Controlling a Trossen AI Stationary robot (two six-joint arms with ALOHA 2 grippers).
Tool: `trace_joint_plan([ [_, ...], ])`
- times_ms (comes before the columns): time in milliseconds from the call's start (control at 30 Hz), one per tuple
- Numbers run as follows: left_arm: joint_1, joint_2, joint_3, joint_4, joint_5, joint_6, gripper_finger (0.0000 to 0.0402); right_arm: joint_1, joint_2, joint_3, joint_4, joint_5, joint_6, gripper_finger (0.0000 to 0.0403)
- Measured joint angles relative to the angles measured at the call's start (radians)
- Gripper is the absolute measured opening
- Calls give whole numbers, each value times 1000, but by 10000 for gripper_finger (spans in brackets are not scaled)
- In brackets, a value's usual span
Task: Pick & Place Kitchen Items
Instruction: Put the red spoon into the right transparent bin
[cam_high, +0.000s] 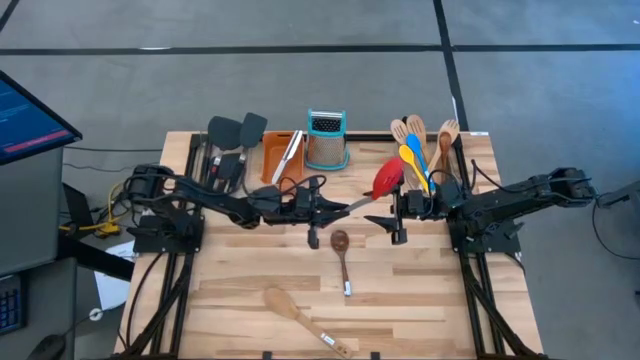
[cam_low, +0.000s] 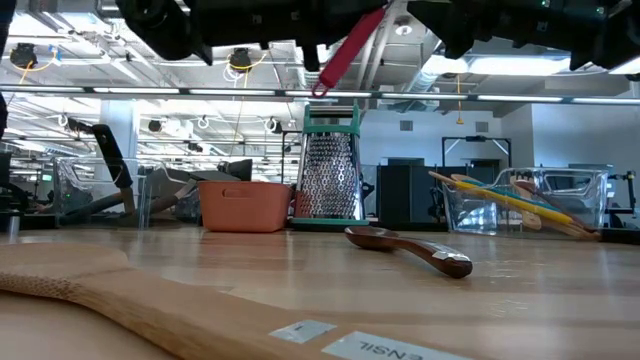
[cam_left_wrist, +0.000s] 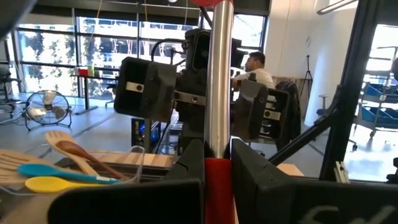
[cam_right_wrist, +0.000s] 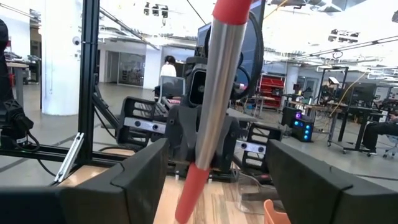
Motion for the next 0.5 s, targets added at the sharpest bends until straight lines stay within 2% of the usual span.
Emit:
trace_joint_plan([
  [200,0,42,48,1,8,-3,9,1,0,0,0,-4,0,264],
  [500,0,94,50,0,14,-47,9,7,0,0,7,-7,0,264],
])
